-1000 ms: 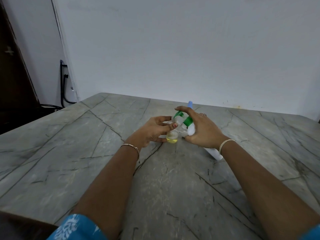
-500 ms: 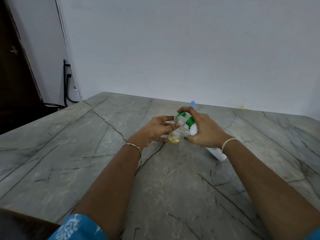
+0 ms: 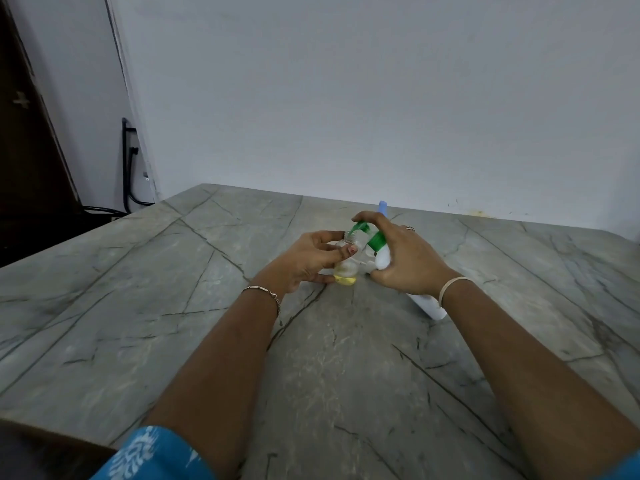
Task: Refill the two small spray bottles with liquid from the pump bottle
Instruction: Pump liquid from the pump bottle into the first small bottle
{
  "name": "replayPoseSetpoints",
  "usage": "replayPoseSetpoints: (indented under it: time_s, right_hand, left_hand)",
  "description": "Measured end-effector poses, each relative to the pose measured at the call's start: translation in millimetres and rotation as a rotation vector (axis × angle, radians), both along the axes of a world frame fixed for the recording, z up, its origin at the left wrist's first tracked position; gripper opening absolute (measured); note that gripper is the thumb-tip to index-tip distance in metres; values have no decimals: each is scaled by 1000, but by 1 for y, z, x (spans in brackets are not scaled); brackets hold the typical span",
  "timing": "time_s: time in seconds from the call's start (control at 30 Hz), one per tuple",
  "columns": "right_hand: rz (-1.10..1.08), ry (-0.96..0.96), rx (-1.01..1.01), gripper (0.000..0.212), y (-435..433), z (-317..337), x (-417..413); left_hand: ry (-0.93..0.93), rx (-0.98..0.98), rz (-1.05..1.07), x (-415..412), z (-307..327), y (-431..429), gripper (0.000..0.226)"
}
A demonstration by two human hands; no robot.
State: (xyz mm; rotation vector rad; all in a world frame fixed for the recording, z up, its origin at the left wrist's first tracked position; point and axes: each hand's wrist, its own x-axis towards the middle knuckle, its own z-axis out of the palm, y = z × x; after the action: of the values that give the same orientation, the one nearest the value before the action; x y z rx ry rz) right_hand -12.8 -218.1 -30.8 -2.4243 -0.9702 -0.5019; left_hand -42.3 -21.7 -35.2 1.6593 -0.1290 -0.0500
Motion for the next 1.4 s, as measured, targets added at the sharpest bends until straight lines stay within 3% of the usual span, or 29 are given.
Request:
replayPoseSetpoints:
  time_s: [0.4,0.87,1.4]
  right_hand:
    - [12,6,65,69,4,1,0]
    - [-4,7,28,75,2,-1,0]
    - [5,41,32,75,0,0,1]
  left_hand:
    - [3,-2,-8,1,-1,1,43]
    - [-1,-8,-10,3,-2,1,35]
    - [12,-6,-2,3,-2,1,43]
